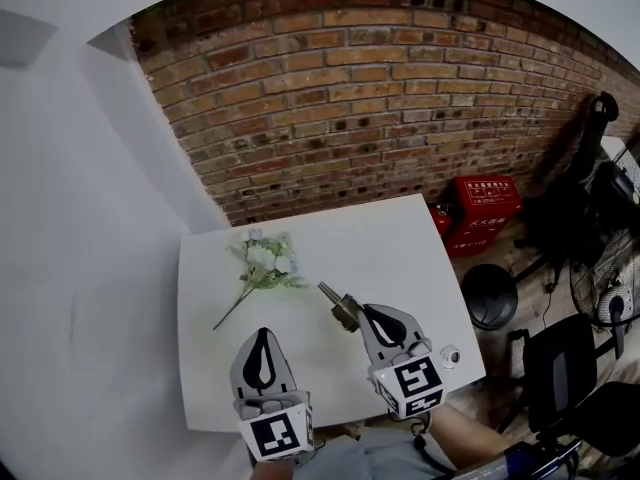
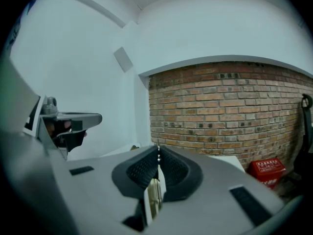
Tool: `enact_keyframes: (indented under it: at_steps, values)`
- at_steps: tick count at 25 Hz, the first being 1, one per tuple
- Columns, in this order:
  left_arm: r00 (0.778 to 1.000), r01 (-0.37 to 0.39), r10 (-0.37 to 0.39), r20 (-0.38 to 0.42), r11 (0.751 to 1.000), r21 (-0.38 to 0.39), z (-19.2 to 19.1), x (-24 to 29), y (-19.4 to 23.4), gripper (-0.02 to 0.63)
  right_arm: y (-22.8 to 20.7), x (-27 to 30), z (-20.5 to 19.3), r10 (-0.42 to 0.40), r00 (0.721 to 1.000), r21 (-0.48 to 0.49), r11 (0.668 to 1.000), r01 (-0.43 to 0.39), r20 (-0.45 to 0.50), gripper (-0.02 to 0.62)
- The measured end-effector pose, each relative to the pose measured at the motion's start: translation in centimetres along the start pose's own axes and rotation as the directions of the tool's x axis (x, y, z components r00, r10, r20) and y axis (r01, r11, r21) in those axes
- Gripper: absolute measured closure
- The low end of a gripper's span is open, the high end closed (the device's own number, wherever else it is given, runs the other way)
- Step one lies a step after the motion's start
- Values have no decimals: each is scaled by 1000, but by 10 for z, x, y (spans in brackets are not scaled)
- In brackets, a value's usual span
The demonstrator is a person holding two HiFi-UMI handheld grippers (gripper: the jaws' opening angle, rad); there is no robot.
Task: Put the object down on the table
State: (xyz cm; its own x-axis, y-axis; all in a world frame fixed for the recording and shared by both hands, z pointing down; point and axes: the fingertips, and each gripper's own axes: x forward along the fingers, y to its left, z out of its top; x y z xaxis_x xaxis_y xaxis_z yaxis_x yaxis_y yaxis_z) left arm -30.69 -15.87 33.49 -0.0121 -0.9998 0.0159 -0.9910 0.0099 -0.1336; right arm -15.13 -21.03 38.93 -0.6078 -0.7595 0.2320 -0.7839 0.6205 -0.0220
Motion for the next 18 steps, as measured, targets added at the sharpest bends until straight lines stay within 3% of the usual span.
enact_keyframes:
  at_steps: [6, 18]
  values:
    - [999, 31, -31, -22, 1000, -4, -12, 17, -4, 598, -6, 10, -18, -12, 999, 16, 1000, 13, -46, 583]
    - [989, 58, -58, -140, 998, -2, -50, 39, -27, 598, -26, 28, -67, 8, 991, 91, 996, 5, -136, 581]
